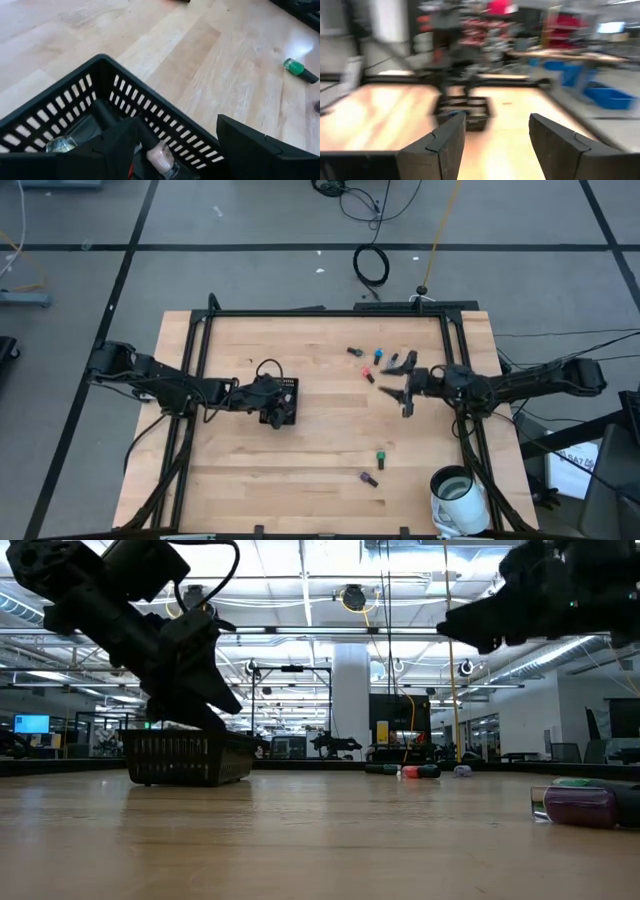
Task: Pick & Place Nail Polish
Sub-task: Put the green nail polish into the basket
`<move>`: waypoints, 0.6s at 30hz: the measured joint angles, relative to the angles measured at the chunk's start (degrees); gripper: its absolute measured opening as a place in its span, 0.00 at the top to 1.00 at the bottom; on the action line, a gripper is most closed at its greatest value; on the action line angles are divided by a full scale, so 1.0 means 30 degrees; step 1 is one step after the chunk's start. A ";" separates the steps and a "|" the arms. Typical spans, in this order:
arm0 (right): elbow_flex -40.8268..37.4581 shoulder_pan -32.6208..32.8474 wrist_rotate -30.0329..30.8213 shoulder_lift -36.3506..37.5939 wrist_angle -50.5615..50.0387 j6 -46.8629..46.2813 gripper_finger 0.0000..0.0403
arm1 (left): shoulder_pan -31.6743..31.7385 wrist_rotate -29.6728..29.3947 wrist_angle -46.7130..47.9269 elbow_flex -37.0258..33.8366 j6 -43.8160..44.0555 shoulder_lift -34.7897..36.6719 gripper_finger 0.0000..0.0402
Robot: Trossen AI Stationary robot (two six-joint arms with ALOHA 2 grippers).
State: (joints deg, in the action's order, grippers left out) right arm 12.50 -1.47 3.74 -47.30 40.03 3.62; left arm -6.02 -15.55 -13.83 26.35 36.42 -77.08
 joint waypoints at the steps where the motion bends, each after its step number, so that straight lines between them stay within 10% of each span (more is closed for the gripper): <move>1: 0.0495 0.0396 -0.0320 -0.0069 -0.0907 0.0000 0.48 | 0.0000 0.0000 -0.0049 0.0000 -0.0149 0.0000 0.33; 11: 0.5813 0.6157 -0.0173 -0.3665 -1.1464 -0.2305 0.48 | 0.0000 -0.0016 -0.0118 0.0000 -0.0554 0.0000 0.33; 18: 0.7687 0.8613 -0.2178 -0.7704 -1.2882 -0.4751 0.48 | 0.0051 -0.0505 -0.0556 0.0000 -0.0566 0.0000 0.33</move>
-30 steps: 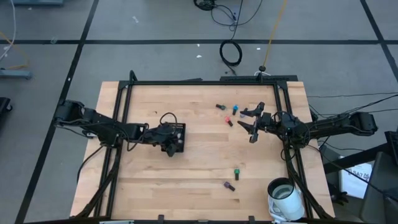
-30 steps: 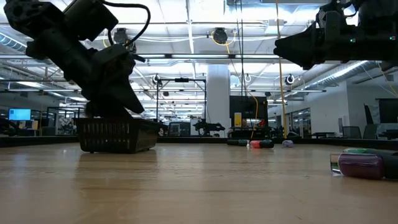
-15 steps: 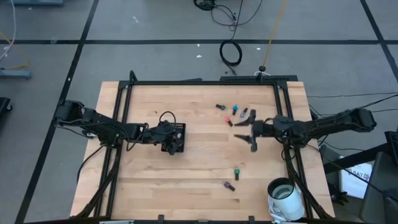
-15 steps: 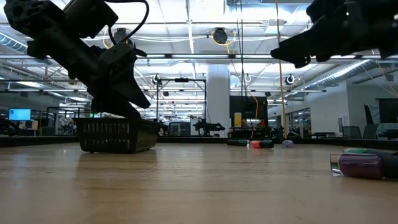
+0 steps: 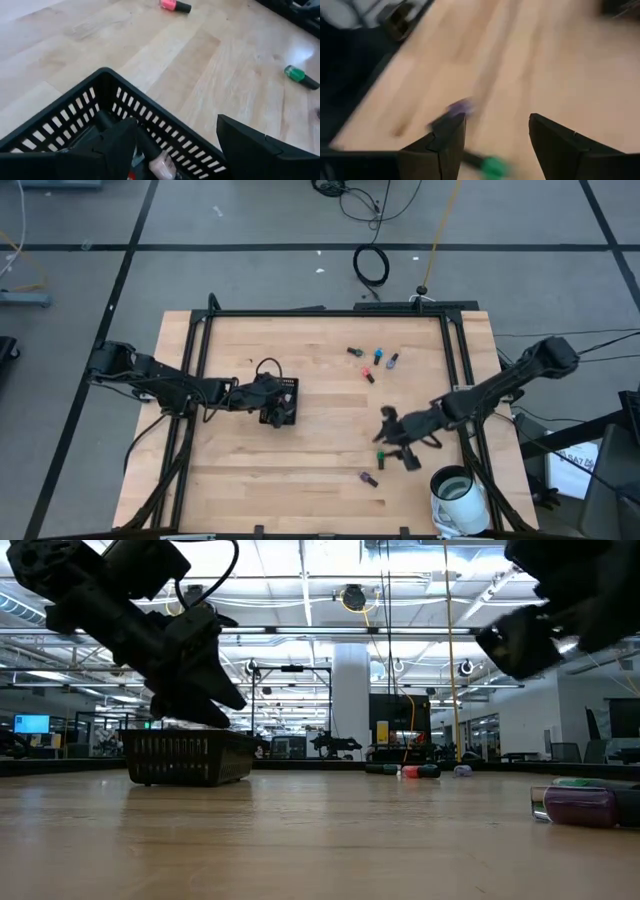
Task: Pick & Place Nail Polish
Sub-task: Put the green nail polish into the basket
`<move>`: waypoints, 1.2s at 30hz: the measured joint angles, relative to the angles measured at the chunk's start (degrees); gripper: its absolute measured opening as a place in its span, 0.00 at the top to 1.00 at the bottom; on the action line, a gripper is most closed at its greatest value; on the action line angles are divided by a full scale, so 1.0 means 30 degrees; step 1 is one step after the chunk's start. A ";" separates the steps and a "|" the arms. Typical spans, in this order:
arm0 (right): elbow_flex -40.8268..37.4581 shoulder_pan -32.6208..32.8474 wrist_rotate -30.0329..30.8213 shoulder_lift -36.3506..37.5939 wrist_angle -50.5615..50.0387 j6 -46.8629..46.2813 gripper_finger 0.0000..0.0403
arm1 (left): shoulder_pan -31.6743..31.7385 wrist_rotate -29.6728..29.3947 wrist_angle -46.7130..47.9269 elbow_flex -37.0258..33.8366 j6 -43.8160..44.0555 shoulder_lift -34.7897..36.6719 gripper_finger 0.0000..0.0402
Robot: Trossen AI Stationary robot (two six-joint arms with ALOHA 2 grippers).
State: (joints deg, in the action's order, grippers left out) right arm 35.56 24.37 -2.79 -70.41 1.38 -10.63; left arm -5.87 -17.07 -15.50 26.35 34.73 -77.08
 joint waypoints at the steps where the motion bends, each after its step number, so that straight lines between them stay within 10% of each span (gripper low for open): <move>1: 0.0104 0.0181 -0.0721 -0.0433 0.0018 -0.0687 0.48 | 0.0007 -0.0007 -0.0065 0.0000 -0.0002 0.0000 0.33; 7: 0.0187 0.1274 -0.3640 -0.2447 0.0817 -0.3848 0.48 | 0.0005 -0.0011 -0.0527 0.0000 -0.0002 0.0000 0.33; 21: 0.0187 0.1504 -0.3356 -0.5709 0.1813 -0.5151 0.48 | 0.0001 -0.0012 -0.1104 0.0000 0.0004 0.0000 0.33; 30: 0.0187 0.0415 0.0428 -0.5645 0.0873 -0.2453 0.48 | 0.0000 -0.0012 -0.1469 0.0000 -0.0433 0.0000 0.33; 36: 0.0187 0.0215 -0.1111 -0.5645 0.2622 -0.1819 0.48 | 0.0000 -0.0012 -0.1493 0.0000 -0.0491 0.0000 0.33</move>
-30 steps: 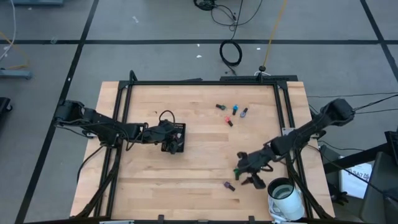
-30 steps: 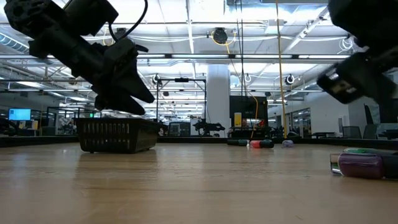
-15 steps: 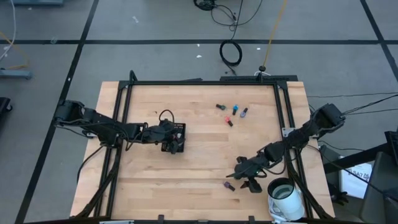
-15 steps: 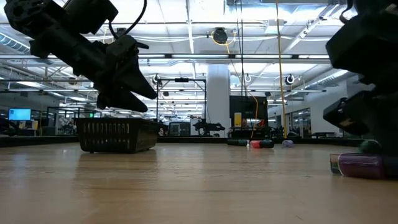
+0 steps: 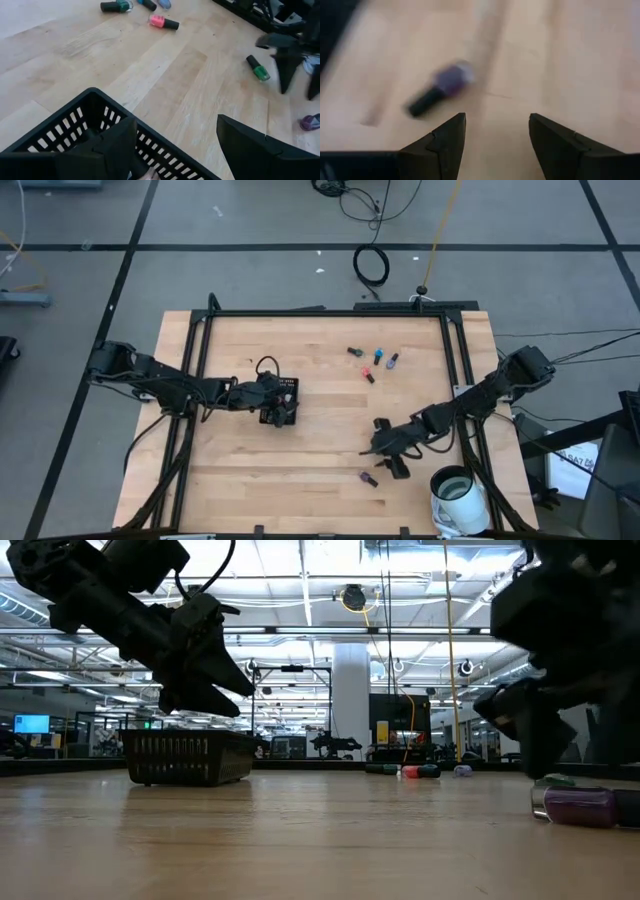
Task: Pick & Place Nail Polish
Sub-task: Put the green nail polish into the basket
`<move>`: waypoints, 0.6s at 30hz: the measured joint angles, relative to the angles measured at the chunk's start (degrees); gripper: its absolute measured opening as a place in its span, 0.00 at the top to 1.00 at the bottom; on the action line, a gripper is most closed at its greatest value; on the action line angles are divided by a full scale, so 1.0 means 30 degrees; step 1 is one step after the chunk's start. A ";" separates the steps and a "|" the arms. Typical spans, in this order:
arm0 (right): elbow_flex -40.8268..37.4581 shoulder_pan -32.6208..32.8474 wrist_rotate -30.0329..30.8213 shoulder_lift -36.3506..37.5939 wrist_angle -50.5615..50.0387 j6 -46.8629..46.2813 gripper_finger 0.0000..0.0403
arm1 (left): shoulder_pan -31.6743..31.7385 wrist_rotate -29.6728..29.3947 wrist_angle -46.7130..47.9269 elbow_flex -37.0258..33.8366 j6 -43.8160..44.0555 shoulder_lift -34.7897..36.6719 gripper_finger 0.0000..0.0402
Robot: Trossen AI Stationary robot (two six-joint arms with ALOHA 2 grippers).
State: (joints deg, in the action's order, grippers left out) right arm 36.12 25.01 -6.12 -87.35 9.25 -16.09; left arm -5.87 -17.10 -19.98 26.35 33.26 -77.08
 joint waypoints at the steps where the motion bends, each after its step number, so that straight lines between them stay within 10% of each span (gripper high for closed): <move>1: 0.0000 0.0096 -0.0674 0.0000 0.0513 -0.0123 0.48 | 0.0000 0.0000 0.0004 0.0000 -0.0005 -0.0003 0.33; 18: 0.2110 0.1879 -0.5001 -0.4113 0.4858 -0.3326 0.48 | 0.1117 -0.0044 -0.0510 0.0000 0.0610 -0.0004 0.33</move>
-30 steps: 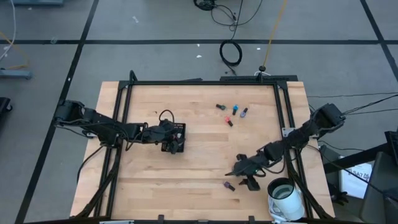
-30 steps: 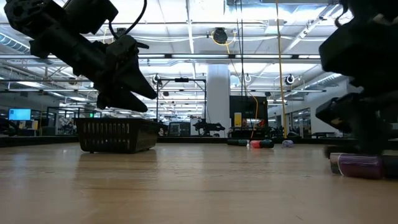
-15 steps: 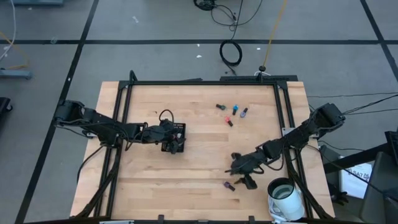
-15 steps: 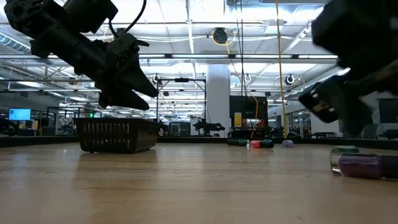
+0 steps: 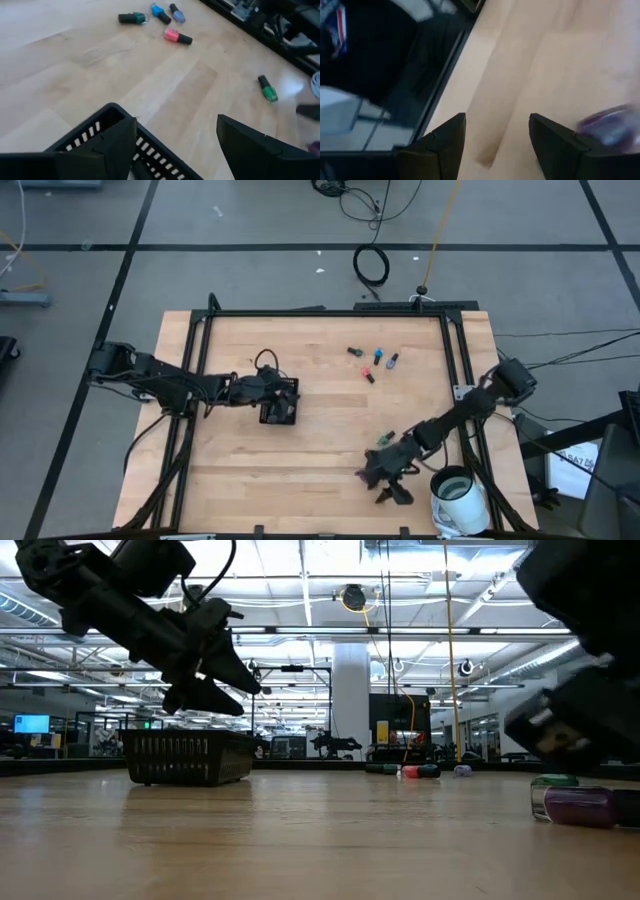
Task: Pick & Place Nail Polish
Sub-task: Put the green nail polish into the basket
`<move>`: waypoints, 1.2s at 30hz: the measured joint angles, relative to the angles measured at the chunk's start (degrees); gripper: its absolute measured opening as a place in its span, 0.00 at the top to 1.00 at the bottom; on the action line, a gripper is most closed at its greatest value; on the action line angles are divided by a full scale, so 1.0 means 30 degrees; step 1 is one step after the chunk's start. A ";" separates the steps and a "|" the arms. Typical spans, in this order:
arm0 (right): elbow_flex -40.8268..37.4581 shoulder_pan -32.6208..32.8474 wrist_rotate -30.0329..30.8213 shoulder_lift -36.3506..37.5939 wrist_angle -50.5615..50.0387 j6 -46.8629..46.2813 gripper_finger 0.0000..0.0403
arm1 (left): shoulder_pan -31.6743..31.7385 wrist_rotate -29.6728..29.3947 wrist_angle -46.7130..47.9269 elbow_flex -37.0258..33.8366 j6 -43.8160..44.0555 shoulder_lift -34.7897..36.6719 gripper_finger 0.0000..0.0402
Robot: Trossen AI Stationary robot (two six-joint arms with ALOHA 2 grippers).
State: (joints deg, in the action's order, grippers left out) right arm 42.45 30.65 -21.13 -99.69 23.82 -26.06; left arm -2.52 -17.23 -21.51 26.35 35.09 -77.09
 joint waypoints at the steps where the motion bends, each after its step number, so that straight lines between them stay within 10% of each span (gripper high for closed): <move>1: 0.0193 0.0009 -0.0369 -0.0275 -0.0185 0.0012 0.48 | 0.0034 0.0000 -0.0004 0.0000 0.0095 -0.0004 0.33; 26: 0.0338 -0.3244 0.6160 0.3209 -0.4716 0.7910 0.48 | 0.0085 0.0044 0.0098 0.0000 -0.0610 -0.0004 0.33; 36: 0.0316 -0.3641 0.8122 0.6342 -1.4213 0.8888 0.48 | 0.0085 0.0044 0.0135 0.0000 -0.0799 -0.0004 0.33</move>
State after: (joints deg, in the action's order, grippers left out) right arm 43.40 19.73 3.24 -80.67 -18.82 0.60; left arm -2.26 -17.10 -21.10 26.35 32.69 -77.10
